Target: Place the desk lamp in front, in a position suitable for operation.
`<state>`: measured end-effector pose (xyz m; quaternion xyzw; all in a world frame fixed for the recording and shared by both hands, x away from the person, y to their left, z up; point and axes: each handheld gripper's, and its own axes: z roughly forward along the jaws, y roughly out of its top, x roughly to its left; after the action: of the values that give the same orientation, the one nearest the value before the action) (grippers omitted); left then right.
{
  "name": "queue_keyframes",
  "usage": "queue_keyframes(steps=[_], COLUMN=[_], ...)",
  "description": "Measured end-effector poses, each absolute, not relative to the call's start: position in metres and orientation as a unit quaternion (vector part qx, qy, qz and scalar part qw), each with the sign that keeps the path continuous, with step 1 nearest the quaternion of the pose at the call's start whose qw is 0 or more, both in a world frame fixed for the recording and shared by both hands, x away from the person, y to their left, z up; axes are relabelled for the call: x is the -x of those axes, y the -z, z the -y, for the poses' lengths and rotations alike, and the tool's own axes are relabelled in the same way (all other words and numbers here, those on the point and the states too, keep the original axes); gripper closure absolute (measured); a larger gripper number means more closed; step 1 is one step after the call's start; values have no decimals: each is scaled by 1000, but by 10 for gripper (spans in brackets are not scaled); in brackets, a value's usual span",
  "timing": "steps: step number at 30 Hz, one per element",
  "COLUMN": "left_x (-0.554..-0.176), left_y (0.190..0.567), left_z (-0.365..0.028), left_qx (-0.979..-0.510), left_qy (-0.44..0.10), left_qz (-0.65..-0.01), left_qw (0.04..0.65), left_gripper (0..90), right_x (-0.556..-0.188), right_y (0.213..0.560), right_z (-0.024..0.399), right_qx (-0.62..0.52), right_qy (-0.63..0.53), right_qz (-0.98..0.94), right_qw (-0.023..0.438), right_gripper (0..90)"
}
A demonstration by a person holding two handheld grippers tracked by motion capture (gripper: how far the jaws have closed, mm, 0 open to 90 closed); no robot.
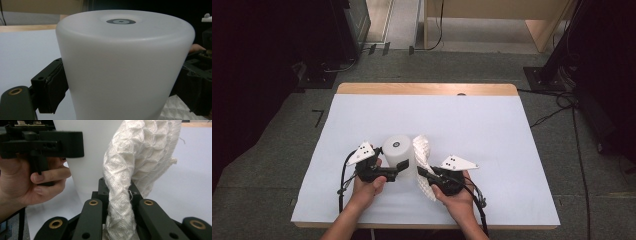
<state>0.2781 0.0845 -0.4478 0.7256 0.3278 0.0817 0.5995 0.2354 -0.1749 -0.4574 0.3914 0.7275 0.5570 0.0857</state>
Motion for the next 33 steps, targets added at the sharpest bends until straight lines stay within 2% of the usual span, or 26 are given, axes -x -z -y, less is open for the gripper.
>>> queue_keyframes(steps=[5, 14, 18, 26, 33], left_x=[-278, -271, -271, -276, -274], left_y=[450, 457, 456, 444, 449], left_z=[-81, -61, -61, -80, -71], left_qx=[-736, -777, -776, -741, -760], left_qy=[-76, -100, -101, -110, -116], left_qz=[-321, -292, -293, -318, -304], left_qw=[591, 549, 549, 582, 562], left_gripper=[89, 89, 89, 89, 89], right_x=[-237, -234, -234, -235, -235], right_y=[455, 439, 440, 460, 457], right_z=[180, 190, 193, 175, 177], right_qx=[-390, -379, -382, -383, -387], right_qy=[-565, -587, -587, -561, -559], right_qz=[-722, -708, -706, -729, -728], right_qw=[88, 106, 104, 79, 86], right_gripper=[803, 803, 803, 803, 804])
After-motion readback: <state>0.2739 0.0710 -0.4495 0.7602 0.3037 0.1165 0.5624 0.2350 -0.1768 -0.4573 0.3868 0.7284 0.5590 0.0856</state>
